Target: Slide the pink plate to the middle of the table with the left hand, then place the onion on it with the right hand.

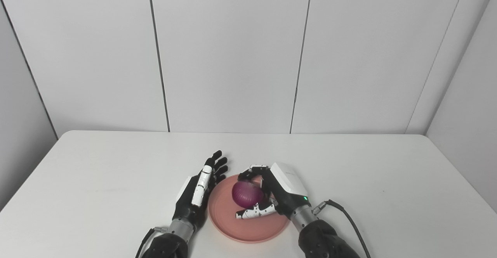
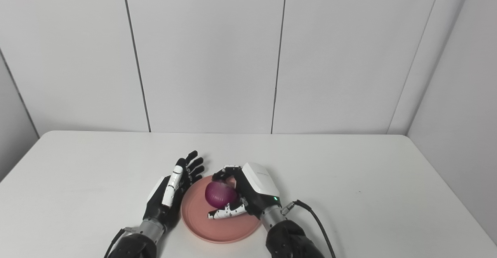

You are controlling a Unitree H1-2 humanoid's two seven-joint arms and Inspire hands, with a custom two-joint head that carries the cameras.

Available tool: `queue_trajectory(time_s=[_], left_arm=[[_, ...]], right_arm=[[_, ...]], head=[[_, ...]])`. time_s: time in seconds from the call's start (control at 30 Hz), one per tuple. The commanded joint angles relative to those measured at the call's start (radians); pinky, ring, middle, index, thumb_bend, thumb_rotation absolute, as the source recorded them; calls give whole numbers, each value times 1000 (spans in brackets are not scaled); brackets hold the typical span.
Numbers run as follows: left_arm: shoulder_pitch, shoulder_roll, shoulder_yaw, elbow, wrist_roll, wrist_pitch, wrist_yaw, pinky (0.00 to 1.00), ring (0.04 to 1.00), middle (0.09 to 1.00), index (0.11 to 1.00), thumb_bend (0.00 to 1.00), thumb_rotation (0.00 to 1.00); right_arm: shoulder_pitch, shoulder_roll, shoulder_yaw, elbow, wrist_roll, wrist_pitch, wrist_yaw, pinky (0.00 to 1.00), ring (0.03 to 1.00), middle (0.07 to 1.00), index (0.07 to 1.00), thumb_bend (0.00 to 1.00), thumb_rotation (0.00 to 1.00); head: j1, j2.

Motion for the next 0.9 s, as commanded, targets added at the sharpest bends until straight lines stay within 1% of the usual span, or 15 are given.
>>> queue_trajectory(time_s=[0.0,0.1,0.23,0.27,0.3,0.33,0.37,0.4,0.43,0.5,0.57,0.6,0.63,0.87], left_arm=[[-25,-6,-6,-14,5,-34,-3,955,946,949,943,610,1000],[-25,-6,-5,-16,3,-32,-3,955,945,949,943,607,1000],[-24,-5,-6,-17,3,-34,-4,957,946,948,941,603,1000],[-23,-5,-6,-17,3,-34,-5,960,948,949,941,605,1000],[-23,-5,-6,-17,4,-34,-4,960,948,949,941,606,1000],[-23,-5,-6,-17,4,-33,-3,961,947,949,941,610,1000],[-23,-4,-7,-16,8,-35,-2,962,947,949,941,614,1000],[-23,-3,-8,-15,10,-36,-1,955,942,948,941,610,1000],[-23,-2,-9,-15,11,-38,-1,951,940,947,940,608,1000],[-24,0,-9,-13,12,-43,-2,946,938,946,940,608,1000],[-24,2,-8,-10,12,-45,-3,945,944,945,939,621,1000],[-24,1,-7,-11,9,-43,-4,944,946,944,937,625,1000],[-23,1,-5,-14,4,-37,-5,944,946,944,937,625,1000],[-17,0,-3,-27,-1,-23,-5,959,956,947,934,621,1000]], right_arm=[[-49,-2,0,-4,-21,-56,-31,327,377,417,528,511,0],[-48,-3,3,9,-36,-68,-41,359,400,424,533,512,0],[-40,-7,5,12,-57,-87,-60,440,457,438,537,512,0],[-38,-6,4,10,-59,-89,-62,508,527,466,518,515,0],[-34,-7,2,4,-59,-94,-62,515,533,469,516,515,0],[-32,-7,1,0,-60,-97,-63,560,578,552,506,507,69],[-28,-9,1,-7,-61,-99,-63,589,606,604,499,501,112],[-25,-10,0,-12,-61,-100,-63,645,658,661,598,522,240],[-24,-10,0,-15,-62,-100,-62,675,685,690,650,532,309],[-20,-15,0,-27,-64,-100,-55,728,731,737,717,559,453],[-16,-19,0,-33,-64,-107,-55,777,775,778,762,583,567],[-14,-21,0,-37,-65,-109,-55,799,791,794,784,592,606],[-11,-23,0,-41,-65,-109,-54,799,791,794,784,592,606],[7,-36,-4,-66,-52,-119,-48,874,861,869,865,636,708]], head=[[0,1],[-2,0],[-3,0],[-3,-1],[-3,-1],[-3,-1],[-3,-1],[-3,-1],[-5,0],[-5,0],[-6,1],[-7,2],[-7,2],[-10,3]])
